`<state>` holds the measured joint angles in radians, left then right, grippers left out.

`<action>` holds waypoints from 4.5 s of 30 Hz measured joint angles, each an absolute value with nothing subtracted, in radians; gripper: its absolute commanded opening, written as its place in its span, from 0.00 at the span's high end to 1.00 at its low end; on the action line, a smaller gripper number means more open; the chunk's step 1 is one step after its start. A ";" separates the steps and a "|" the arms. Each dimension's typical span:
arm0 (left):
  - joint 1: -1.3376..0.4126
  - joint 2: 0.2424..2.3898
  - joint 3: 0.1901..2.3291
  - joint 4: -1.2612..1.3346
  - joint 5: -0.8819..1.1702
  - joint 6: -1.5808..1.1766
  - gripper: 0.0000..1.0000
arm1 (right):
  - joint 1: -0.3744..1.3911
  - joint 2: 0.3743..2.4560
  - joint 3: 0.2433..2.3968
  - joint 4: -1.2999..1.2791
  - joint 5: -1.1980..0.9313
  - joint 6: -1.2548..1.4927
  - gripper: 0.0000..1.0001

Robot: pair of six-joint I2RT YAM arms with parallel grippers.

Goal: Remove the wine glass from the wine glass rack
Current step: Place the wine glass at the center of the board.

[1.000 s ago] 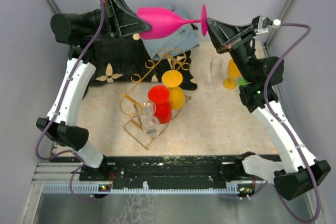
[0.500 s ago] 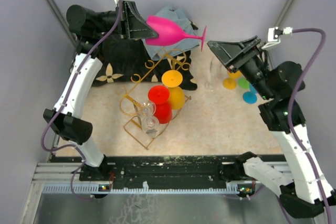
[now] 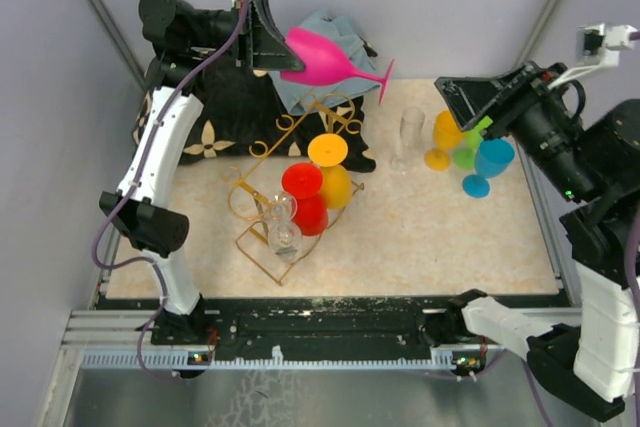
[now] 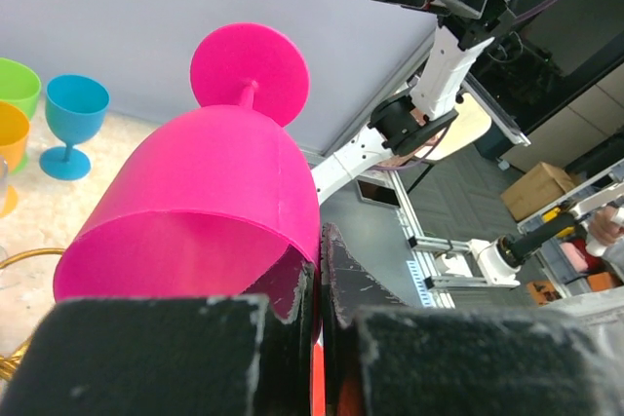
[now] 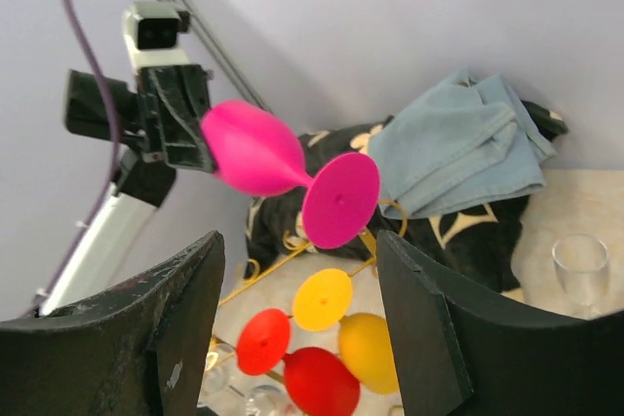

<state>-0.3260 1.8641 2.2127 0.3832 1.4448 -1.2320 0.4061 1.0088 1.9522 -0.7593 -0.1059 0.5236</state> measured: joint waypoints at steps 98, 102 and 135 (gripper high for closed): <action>-0.657 1.739 2.279 -0.868 0.798 0.599 1.00 | 0.654 1.227 1.530 -0.410 -0.168 -0.905 0.11; -0.659 1.739 2.279 -0.868 0.802 0.599 1.00 | 0.664 1.227 1.530 -0.400 -0.146 -0.925 0.18; -0.672 1.739 2.299 -0.791 0.748 0.533 0.30 | 0.685 1.226 1.426 -0.219 0.002 -0.913 0.44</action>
